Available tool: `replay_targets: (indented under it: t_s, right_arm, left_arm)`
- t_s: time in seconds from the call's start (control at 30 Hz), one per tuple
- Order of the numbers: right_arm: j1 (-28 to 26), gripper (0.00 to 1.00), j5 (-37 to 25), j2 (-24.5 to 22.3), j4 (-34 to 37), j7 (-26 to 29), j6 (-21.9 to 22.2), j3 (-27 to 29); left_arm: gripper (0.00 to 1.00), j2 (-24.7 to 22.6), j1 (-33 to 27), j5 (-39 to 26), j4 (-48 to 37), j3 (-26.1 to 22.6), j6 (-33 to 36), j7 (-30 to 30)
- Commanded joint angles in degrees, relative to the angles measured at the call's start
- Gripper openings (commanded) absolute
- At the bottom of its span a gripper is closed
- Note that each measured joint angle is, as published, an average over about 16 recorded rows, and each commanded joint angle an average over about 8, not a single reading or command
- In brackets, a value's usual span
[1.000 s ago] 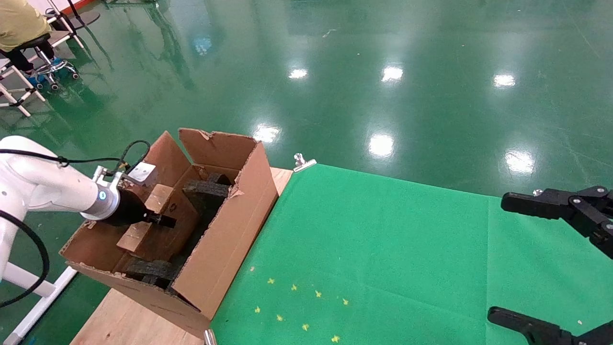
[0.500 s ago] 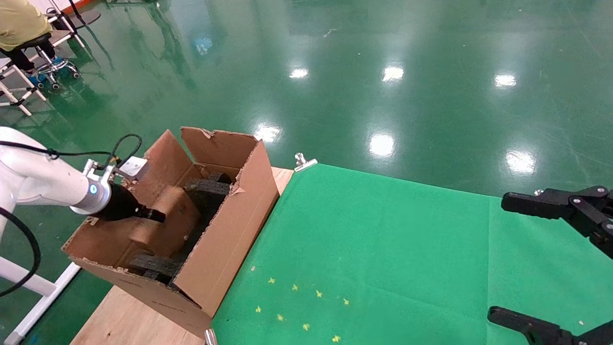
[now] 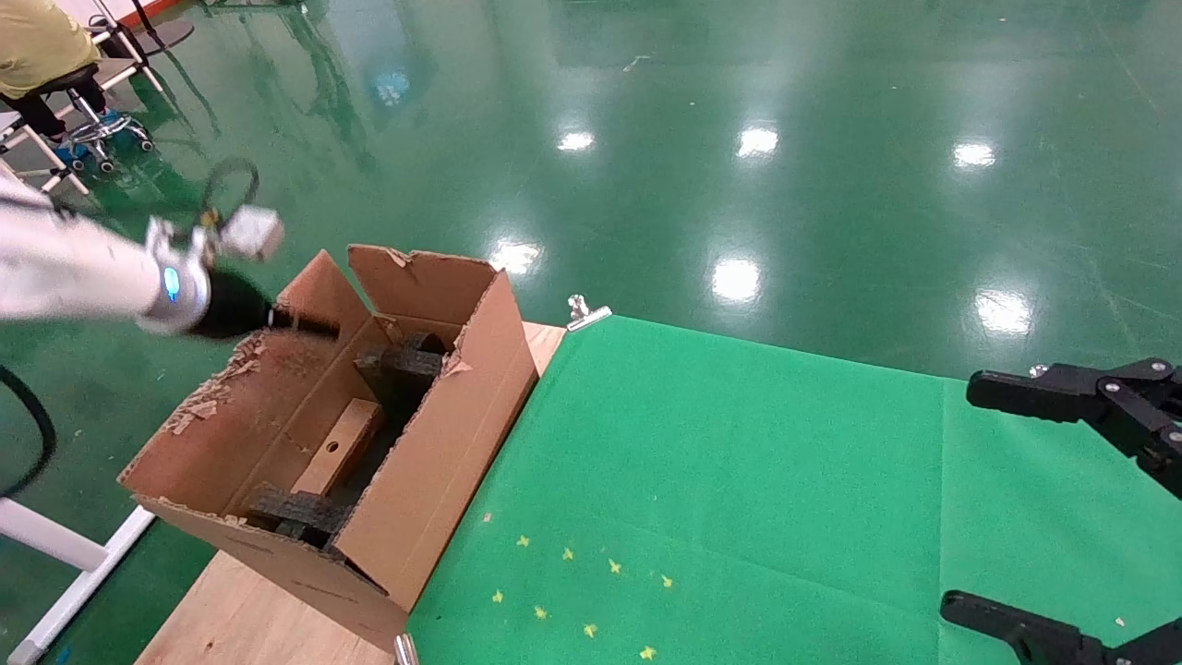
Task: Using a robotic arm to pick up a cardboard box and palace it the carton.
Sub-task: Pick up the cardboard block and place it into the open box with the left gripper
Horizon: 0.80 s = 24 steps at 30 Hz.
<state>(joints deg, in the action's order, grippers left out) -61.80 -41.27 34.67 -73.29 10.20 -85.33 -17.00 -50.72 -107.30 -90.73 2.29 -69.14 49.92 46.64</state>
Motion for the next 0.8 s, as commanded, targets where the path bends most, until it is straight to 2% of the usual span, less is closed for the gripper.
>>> replay_targets:
  t_s: [0.03, 0.27, 0.57, 0.8]
  right_arm:
    - [0.0, 1.0, 0.0, 0.0, 0.0, 0.0, 0.0, 0.0]
    - [0.0, 1.0, 0.0, 0.0, 0.0, 0.0, 0.0, 0.0]
    - [0.0, 1.0, 0.0, 0.0, 0.0, 0.0, 0.0, 0.0]
    - [0.0, 1.0, 0.1, 0.0, 0.0, 0.0, 0.0, -0.1]
  left_arm:
    - [1.0, -0.1, -1.9, 0.3, 0.3, 0.3, -0.5, 0.6]
    - [1.0, 3.9, -5.8, 7.6, 8.1, 4.9, 7.4, 0.8]
    - [1.0, 11.2, -4.1, 18.7, 24.0, 10.2, 22.3, 4.9]
    - [1.0, 13.2, -2.9, 22.1, 28.8, 11.5, 25.6, 6.8]
